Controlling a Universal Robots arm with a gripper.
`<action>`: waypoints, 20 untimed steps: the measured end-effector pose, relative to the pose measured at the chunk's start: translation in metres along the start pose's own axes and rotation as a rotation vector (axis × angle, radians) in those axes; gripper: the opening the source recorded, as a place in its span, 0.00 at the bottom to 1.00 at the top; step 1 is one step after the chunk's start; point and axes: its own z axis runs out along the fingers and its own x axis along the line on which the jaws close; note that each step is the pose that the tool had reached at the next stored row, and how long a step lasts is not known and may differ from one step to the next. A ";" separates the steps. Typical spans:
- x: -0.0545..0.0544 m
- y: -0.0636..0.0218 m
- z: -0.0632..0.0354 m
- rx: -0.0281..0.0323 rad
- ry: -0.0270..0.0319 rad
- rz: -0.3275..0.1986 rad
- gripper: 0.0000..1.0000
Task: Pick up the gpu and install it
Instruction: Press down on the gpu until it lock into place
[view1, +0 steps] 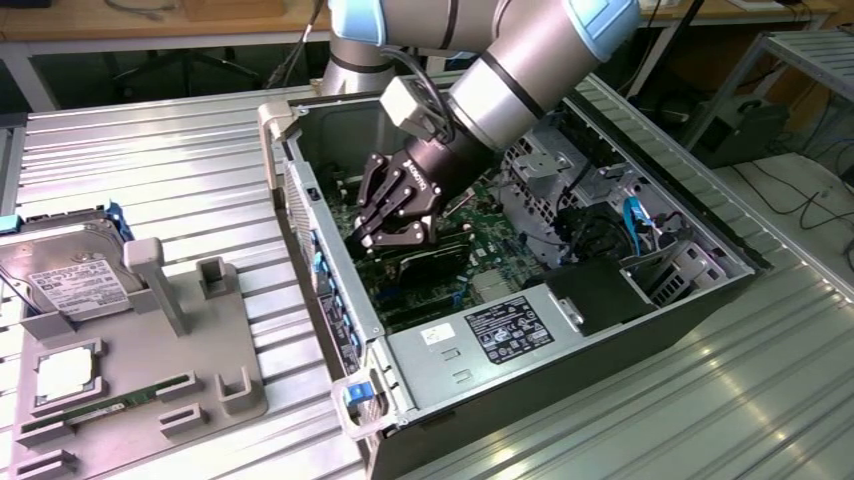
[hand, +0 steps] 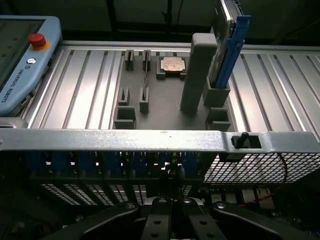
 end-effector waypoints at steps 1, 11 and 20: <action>0.000 0.0005 0.0004 -0.0001 0.0000 0.000 0.11; 0.000 -0.0001 -0.0001 0.0262 0.0002 0.000 0.11; -0.001 -0.0001 -0.0001 0.1496 0.0025 -0.002 0.11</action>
